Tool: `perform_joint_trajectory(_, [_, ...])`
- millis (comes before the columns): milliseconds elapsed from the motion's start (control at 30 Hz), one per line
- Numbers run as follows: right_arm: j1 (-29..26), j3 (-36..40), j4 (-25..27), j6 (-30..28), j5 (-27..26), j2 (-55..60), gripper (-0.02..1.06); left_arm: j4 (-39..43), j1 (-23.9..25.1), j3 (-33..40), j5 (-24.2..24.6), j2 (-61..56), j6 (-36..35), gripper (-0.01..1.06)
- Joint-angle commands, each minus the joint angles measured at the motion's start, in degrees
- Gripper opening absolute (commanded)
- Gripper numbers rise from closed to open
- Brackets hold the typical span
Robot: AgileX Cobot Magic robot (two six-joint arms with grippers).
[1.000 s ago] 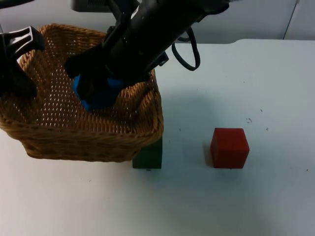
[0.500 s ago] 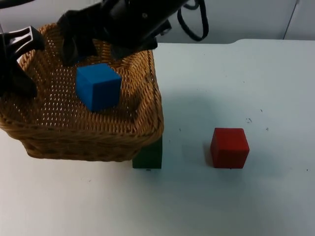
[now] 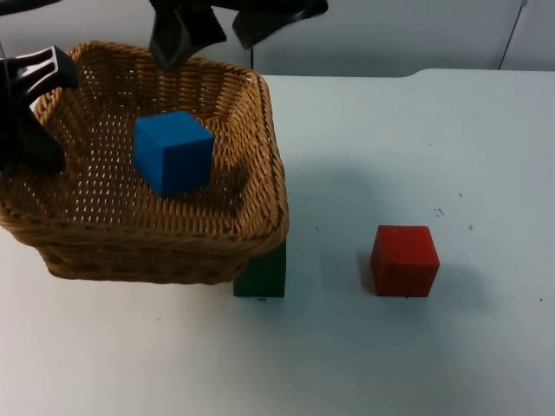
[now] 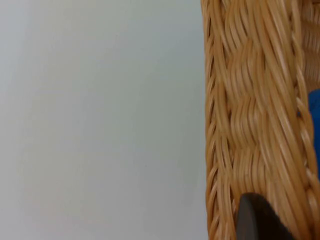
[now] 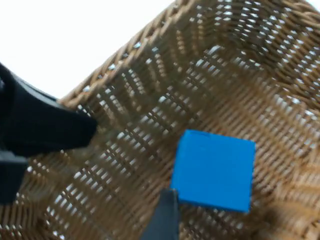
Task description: Pick up the basket with the left hand and place the blue cube into the basket with the right hand.
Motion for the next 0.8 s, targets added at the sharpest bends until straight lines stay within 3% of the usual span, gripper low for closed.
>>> perform_joint_trajectory(0, [0.2, -0.5, -1.8, 0.8, 1.5, -1.2, 0.77, -1.5, 0.1, -0.1, -0.7, -0.9, 0.0, 0.0])
perform_joint_trajectory(333, [0.2, -0.5, -2.0, 0.8, 4.3, -4.1, 0.77, -1.5, 0.1, -0.1, -0.7, -0.9, 0.8, 0.0])
perform_joint_trajectory(767, [0.2, -0.5, -2.1, 0.1, 7.7, -5.5, 0.77, -1.1, 0.5, -0.1, -5.1, -0.9, 2.5, 0.0])
